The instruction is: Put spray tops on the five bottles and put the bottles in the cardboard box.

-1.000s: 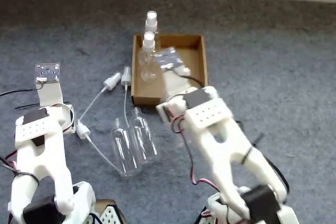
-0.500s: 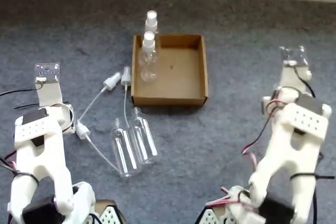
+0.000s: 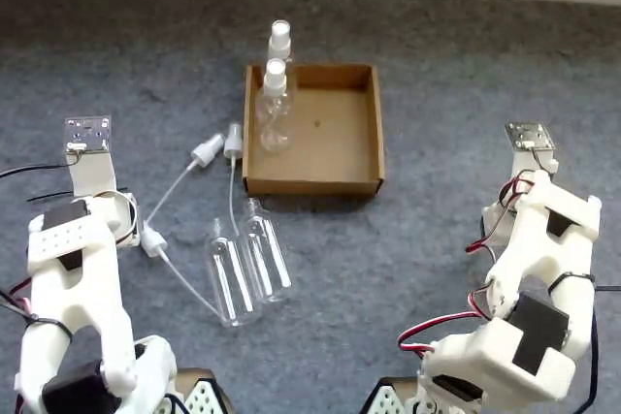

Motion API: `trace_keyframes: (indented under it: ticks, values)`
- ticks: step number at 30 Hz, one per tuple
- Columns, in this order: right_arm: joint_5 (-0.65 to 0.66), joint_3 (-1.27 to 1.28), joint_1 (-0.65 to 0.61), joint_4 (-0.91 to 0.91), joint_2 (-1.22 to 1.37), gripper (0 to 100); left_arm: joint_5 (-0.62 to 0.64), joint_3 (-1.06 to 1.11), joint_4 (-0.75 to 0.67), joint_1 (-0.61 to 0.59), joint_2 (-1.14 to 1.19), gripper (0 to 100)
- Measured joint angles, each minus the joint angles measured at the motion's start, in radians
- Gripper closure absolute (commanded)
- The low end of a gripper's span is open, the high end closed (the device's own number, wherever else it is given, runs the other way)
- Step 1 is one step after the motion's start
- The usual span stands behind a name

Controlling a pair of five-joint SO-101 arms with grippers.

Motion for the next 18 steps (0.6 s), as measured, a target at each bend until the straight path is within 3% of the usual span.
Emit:
trace_keyframes:
  ticks: [7,13,18]
  values:
    - [-0.041,-0.081,-0.032,0.002,0.006,76.2,0.0,0.0,0.0,0.0,0.0,86]
    - [-0.051,-0.232,-0.087,0.124,0.078,76.2,0.0,0.0,0.0,0.0,0.0,86]
    - [-0.051,-0.377,-0.061,0.192,0.199,76.2,0.0,0.0,0.0,0.0,0.0,86]
